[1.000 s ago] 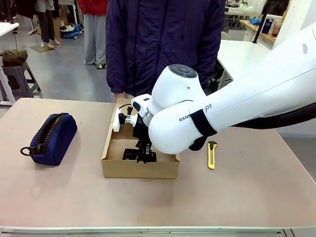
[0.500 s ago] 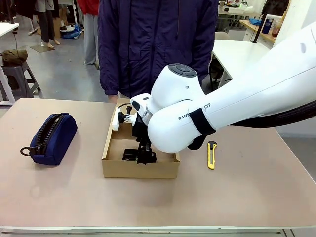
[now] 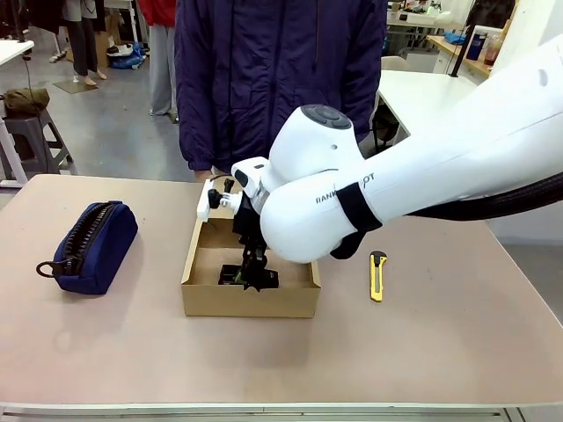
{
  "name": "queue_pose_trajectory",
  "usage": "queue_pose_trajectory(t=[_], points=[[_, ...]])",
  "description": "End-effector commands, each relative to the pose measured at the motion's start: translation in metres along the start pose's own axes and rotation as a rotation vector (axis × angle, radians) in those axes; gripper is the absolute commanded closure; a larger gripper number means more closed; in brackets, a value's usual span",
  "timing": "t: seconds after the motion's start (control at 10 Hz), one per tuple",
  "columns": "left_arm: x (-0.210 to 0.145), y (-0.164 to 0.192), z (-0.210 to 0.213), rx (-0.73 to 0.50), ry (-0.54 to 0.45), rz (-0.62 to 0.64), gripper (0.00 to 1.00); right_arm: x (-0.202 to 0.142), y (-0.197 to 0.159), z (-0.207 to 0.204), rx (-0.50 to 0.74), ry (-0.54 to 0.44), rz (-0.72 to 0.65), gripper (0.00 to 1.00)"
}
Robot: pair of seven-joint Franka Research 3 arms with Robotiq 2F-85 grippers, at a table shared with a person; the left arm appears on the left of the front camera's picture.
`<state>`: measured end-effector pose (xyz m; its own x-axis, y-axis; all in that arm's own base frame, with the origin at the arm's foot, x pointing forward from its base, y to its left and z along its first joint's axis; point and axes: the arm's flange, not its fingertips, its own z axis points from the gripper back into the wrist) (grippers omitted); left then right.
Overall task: Pack the item into the box.
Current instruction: Pick up the item indicated by the person and place it inside the Mailer Box.
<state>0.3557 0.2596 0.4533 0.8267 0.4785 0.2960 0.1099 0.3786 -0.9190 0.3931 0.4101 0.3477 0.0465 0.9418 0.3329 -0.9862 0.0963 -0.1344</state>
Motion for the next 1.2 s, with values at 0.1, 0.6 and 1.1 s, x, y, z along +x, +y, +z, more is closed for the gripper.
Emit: queue_pose_trajectory(t=[0.1, 0.6, 1.1], points=[[0.001, -0.001, 0.0, -0.026, -0.014, -0.023, 0.0, -0.031, -0.021, 0.093, 0.091, -0.086, -0.139, 0.0], [0.001, -0.001, 0.0, -0.026, -0.014, -0.023, 0.0, -0.22, -0.055, 0.233, 0.317, -0.305, -0.668, 0.0], [0.001, -0.001, 0.0, -0.026, -0.014, -0.023, 0.0, -0.479, -0.055, 0.299, 0.64, -0.909, -1.228, 0.0]])
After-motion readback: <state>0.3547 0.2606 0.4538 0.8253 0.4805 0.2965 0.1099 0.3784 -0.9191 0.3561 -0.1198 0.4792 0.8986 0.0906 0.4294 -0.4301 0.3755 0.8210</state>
